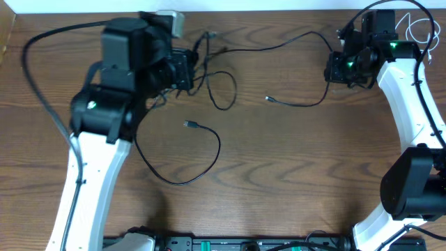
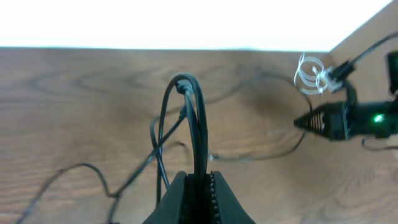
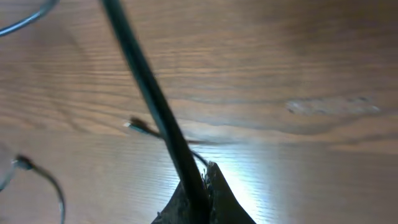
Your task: Untangle cables
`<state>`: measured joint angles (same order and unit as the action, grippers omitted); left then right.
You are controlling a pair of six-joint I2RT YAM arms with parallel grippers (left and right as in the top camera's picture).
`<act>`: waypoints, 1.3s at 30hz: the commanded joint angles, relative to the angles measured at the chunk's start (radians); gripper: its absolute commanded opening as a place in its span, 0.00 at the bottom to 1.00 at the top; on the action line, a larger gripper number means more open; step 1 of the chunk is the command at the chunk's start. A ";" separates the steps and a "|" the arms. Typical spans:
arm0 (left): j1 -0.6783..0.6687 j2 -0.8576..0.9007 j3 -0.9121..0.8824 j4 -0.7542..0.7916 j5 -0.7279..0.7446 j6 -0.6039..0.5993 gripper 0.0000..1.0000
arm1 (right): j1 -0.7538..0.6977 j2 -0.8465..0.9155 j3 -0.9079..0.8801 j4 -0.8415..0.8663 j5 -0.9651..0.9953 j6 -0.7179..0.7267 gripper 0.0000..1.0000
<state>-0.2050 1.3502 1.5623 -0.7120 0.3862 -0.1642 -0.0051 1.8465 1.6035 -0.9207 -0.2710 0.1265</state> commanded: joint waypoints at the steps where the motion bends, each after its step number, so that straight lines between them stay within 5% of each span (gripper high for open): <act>1: 0.035 -0.039 0.013 0.019 -0.006 -0.018 0.07 | 0.006 0.021 0.016 -0.022 0.148 0.060 0.01; 9: 0.107 -0.052 0.013 0.022 -0.043 -0.032 0.07 | 0.003 0.087 -0.003 -0.106 0.410 0.192 0.01; 17: 0.134 -0.052 0.013 0.026 -0.101 -0.063 0.08 | 0.000 0.175 -0.004 -0.173 0.388 0.162 0.03; 21: 0.117 -0.047 0.013 0.026 -0.029 -0.082 0.07 | 0.000 0.173 0.000 -0.159 0.251 0.048 0.22; 26: 0.086 -0.046 0.013 0.035 -0.014 -0.109 0.07 | 0.000 0.143 0.047 -0.150 -0.005 -0.124 0.66; 29: 0.079 -0.046 0.013 0.053 -0.008 -0.126 0.08 | 0.000 0.109 0.090 -0.149 -0.103 -0.164 0.82; 39: 0.079 -0.046 0.013 0.071 -0.001 -0.247 0.07 | 0.002 -0.003 0.196 -0.132 -0.269 -0.211 0.94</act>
<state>-0.1253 1.3071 1.5620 -0.6487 0.3687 -0.3492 -0.0055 1.8702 1.7851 -1.0546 -0.4500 -0.0479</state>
